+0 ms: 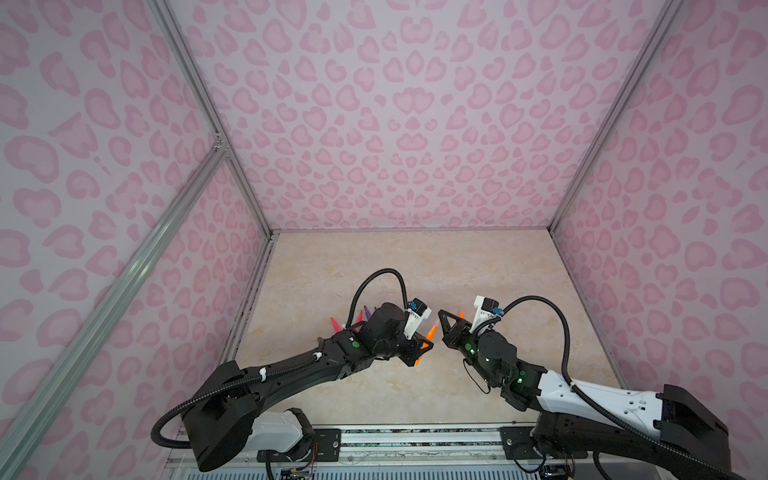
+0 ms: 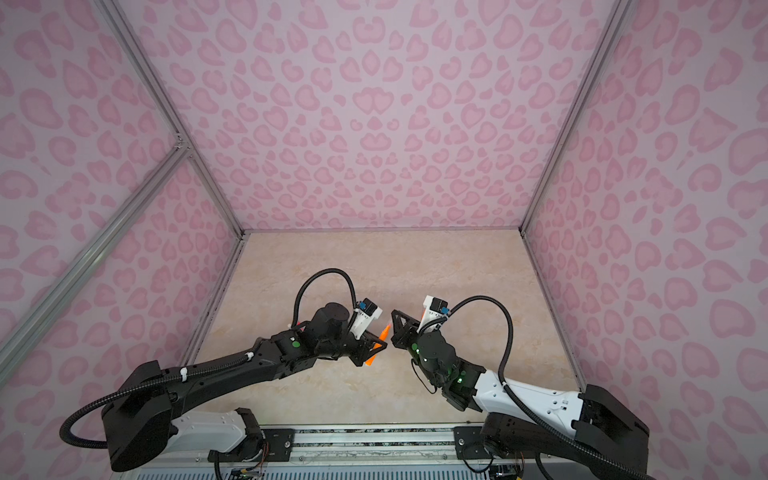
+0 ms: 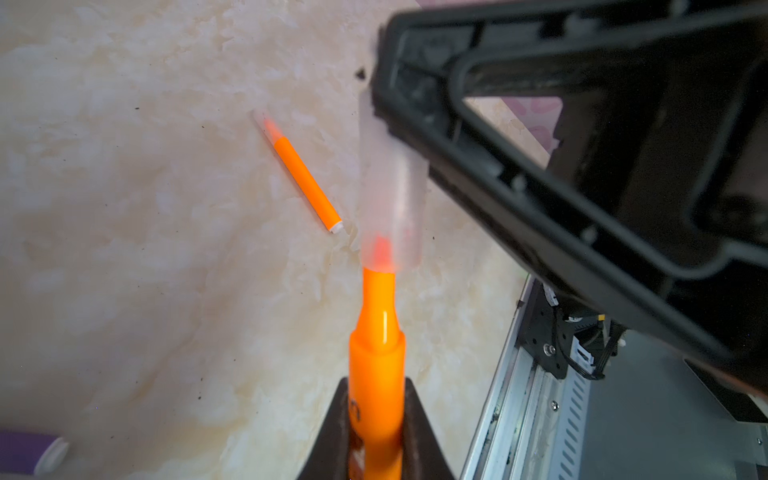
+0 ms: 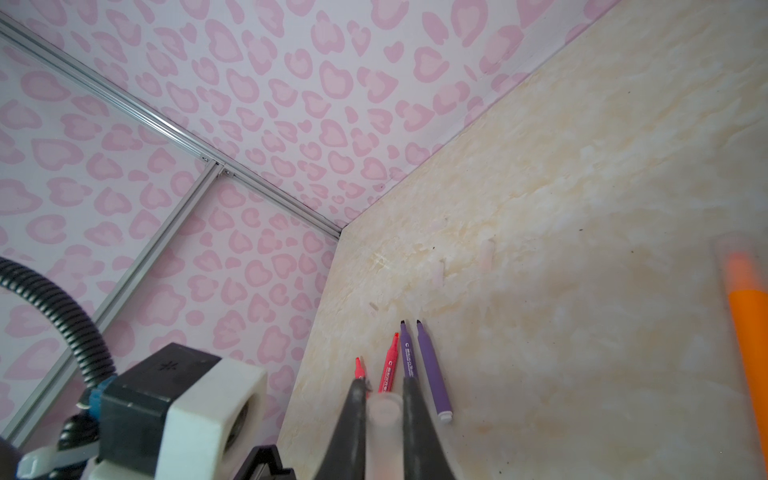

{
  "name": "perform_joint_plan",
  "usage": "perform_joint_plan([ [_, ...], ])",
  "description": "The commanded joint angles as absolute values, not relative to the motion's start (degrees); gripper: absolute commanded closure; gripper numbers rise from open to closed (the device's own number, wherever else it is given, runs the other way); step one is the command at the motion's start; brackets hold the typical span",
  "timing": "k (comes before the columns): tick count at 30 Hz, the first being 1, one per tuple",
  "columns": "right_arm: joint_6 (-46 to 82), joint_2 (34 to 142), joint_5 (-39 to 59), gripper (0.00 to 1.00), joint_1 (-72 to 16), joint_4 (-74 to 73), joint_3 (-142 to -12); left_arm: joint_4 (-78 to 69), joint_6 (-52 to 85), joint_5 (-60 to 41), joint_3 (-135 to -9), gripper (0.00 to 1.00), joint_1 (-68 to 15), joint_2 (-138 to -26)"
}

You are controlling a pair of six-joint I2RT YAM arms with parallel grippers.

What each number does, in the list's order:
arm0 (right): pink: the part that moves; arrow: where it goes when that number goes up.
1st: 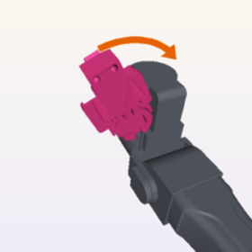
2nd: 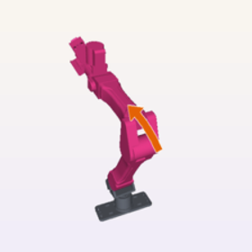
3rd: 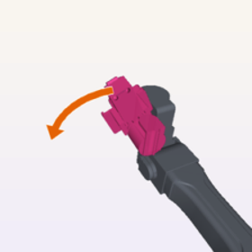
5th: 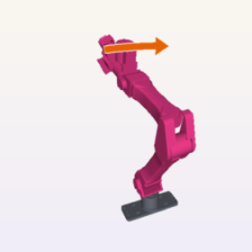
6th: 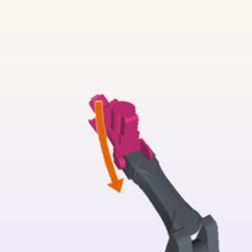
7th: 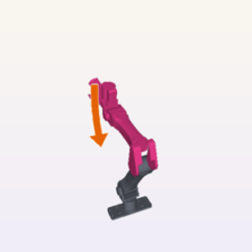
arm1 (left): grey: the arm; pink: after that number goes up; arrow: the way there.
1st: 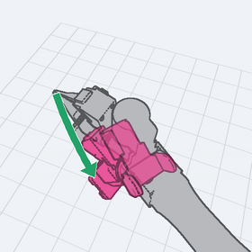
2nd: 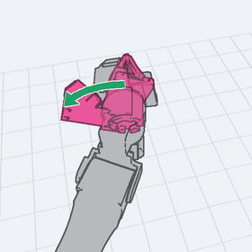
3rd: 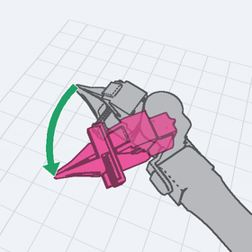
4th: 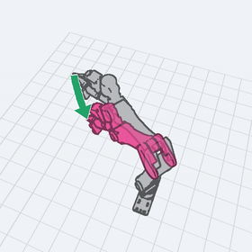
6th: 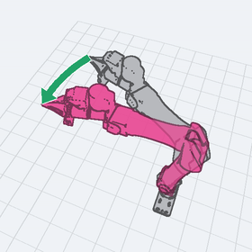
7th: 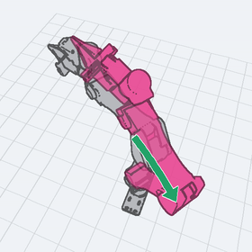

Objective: Insert the pens into the pen caps
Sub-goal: 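Push the cap down over the marker tip with the right gripper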

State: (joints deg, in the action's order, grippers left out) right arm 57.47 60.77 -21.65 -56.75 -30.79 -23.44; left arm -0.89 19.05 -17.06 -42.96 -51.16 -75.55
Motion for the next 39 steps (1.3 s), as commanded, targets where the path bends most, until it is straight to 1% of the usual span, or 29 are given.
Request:
perform_joint_plan([
  [1,58.42,61.94,-22.86,1.0,-57.38,-33.0,-22.97,-3.0,19.2,-14.99,-42.52,0.96,-50.9,-74.53],
  [4,58.45,63.13,-22.76,1.0,-58.37,-34.38,-23.15,-2.73,19.51,-13.98,-42.29,0.96,-50.58,-74.09],
  [16,57.59,68.88,-21.65,1.0,-61.57,-39.43,-24.92,-3.96,20.52,-16.62,-41.2,0.96,-49.32,-72.45],
  [24,58.0,68.82,-17.86,1.0,-61.61,-42.41,-24.26,-7.99,23.18,-22.83,-38.49,0.96,-45.73,-70.34],
  [29,58.29,69.31,-15.24,1.0,-61.66,-43.59,-24.43,-10.36,23.91,-25.91,-37.22,0.96,-45.03,-68.65],
  [34,55.69,69.27,-14.16,1.0,-61.63,-41.64,-26.43,-13.25,24.22,-29.99,-35.99,0.96,-44.63,-66.6],
  [39,52.59,69.36,-9.84,1.0,-61.23,-40.08,-28.96,-13.74,24.06,-31.13,-35.17,0.96,-44.59,-63.72],
])
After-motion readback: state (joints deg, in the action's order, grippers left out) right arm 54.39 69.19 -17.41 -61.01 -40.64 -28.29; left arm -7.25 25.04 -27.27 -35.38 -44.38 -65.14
